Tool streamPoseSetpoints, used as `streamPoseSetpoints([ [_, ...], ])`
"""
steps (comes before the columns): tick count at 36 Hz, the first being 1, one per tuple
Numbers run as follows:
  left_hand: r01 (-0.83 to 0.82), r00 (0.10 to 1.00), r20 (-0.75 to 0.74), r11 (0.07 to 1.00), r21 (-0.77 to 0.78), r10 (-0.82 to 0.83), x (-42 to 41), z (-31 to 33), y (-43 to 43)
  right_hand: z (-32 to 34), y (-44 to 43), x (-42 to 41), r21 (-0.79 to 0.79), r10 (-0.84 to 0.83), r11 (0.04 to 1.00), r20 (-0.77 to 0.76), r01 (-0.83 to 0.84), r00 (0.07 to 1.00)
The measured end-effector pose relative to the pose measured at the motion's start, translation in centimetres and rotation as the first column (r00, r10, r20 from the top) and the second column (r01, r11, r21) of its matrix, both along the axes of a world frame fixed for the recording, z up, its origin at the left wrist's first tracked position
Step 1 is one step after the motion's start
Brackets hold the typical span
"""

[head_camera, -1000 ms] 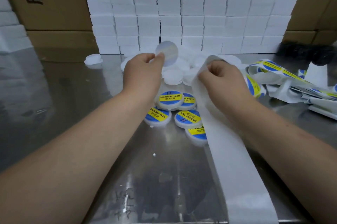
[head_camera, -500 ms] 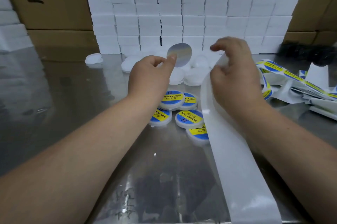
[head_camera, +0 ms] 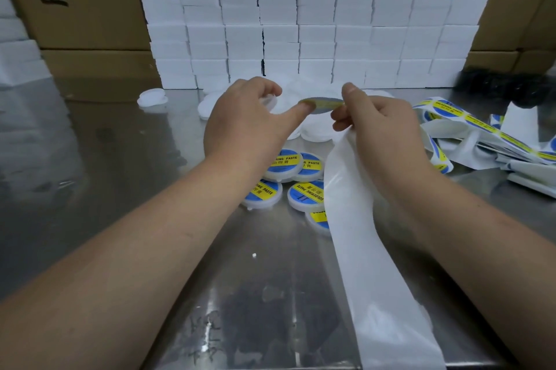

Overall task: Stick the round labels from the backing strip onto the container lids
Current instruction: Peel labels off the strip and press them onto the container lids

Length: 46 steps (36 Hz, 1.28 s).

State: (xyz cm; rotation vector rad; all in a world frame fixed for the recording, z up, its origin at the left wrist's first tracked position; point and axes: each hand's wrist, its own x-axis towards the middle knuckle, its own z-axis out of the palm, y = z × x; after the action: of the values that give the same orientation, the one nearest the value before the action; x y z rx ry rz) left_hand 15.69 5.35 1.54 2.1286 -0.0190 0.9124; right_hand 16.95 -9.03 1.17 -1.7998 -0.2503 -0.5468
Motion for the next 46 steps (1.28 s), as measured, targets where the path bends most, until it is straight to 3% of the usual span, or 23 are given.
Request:
streamPoseSetpoints([
  [15, -0.068, 0.996, -0.037, 0.96, 0.271, 0.081, 1.3, -0.6, 0.8, -0.2, 0.1, 0.4, -0.055, -0.066, 0.996, -0.008, 0.066, 0.998],
  [17, -0.05, 0.996, -0.062, 0.984, 0.173, 0.061, 1.4, -0.6, 1.1, 0.0, -0.1, 0.5, -0.025, -0.101, 0.995, 0.018, 0.102, 0.995],
  [19, 0.021, 0.994, -0.099, 0.991, -0.135, -0.035, 1.5, -0.1, 0.8, 0.2, -0.3, 0.6, 0.014, -0.106, 0.994, 0.029, 0.105, 0.994],
  [22, 0.111, 0.966, -0.132, 0.814, -0.57, -0.224, 1.5, 0.8, 0.4, 0.0, -0.1, 0.4, 0.003, -0.072, 0.997, 0.031, 0.072, 0.997],
  [26, 0.235, 0.88, -0.048, 0.521, -0.82, -0.472, 1.1, 0.9, 0.2, 0.0, 0.2, 0.3, 0.051, 0.029, 0.998, 0.005, -0.03, 1.0],
  [28, 0.257, 0.847, 0.001, 0.406, -0.877, -0.532, 1.1, 0.8, 0.1, 0.0, 0.3, 0.2, 0.049, 0.068, 0.996, -0.001, -0.068, 0.998],
  [32, 0.317, 0.783, 0.094, 0.265, -0.911, -0.614, 1.2, 0.5, -0.2, -0.1, 0.6, -0.1, 0.042, 0.151, 0.988, -0.002, -0.151, 0.988],
  [39, 0.342, 0.714, 0.081, 0.245, -0.907, -0.695, 1.2, 0.6, -0.2, 0.0, 0.8, -0.5, 0.027, 0.242, 0.97, -0.007, -0.242, 0.97],
  [46, 0.388, 0.685, 0.111, 0.232, -0.892, -0.72, 1.1, 0.5, -0.4, -0.2, 0.8, -0.4, 0.014, 0.223, 0.975, -0.029, -0.223, 0.974],
])
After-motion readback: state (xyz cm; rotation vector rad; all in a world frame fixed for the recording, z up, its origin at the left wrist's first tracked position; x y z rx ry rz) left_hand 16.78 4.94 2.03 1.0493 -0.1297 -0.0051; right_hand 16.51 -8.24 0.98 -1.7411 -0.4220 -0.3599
